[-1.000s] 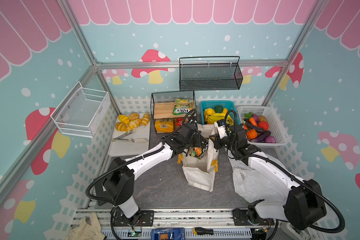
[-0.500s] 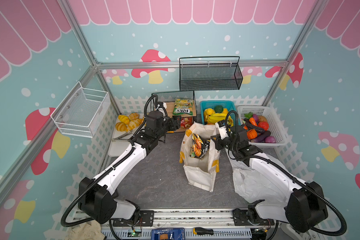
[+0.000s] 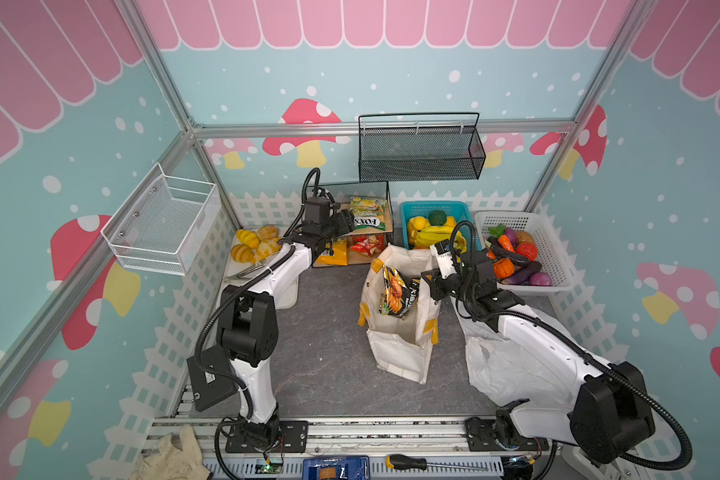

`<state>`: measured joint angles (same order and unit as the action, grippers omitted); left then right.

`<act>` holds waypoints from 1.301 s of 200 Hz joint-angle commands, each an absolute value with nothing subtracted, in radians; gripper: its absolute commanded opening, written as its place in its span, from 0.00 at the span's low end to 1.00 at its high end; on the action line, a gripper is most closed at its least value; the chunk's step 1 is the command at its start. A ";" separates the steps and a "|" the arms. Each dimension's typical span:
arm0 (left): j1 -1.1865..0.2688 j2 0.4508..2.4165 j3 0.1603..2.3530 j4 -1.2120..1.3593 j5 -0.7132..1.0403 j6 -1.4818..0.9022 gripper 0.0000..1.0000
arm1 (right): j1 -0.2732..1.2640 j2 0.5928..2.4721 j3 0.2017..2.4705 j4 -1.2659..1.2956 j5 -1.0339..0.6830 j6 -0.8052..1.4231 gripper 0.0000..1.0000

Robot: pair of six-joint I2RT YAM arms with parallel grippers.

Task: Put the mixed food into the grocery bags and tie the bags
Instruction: 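Grasp the green FOX'S Spring Tea candy bag on the rack shelf with the left gripper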

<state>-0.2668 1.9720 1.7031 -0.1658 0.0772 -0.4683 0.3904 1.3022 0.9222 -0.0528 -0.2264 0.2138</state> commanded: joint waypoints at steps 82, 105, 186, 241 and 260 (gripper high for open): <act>-0.264 2.155 1.900 -0.290 0.149 -0.494 0.74 | 0.385 1.326 0.920 -0.014 -0.229 0.199 0.02; -0.264 2.167 1.907 -0.280 0.192 -0.521 0.68 | 0.385 1.322 0.906 -0.003 -0.214 0.198 0.02; -0.273 2.167 1.833 -0.166 0.203 -0.604 0.39 | 0.385 1.328 0.887 0.006 -0.221 0.206 0.02; -0.269 2.094 1.768 -0.077 0.206 -0.612 0.02 | 0.384 1.308 0.878 0.003 -0.209 0.210 0.02; -0.262 2.006 1.666 -0.002 0.189 -0.626 0.00 | 0.385 1.291 0.877 0.000 -0.187 0.210 0.02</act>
<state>-0.2707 2.1201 1.7668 -0.0944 0.2024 -0.6033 0.3866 1.3170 0.8913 0.0010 -0.2138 0.2142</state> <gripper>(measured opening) 0.052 0.107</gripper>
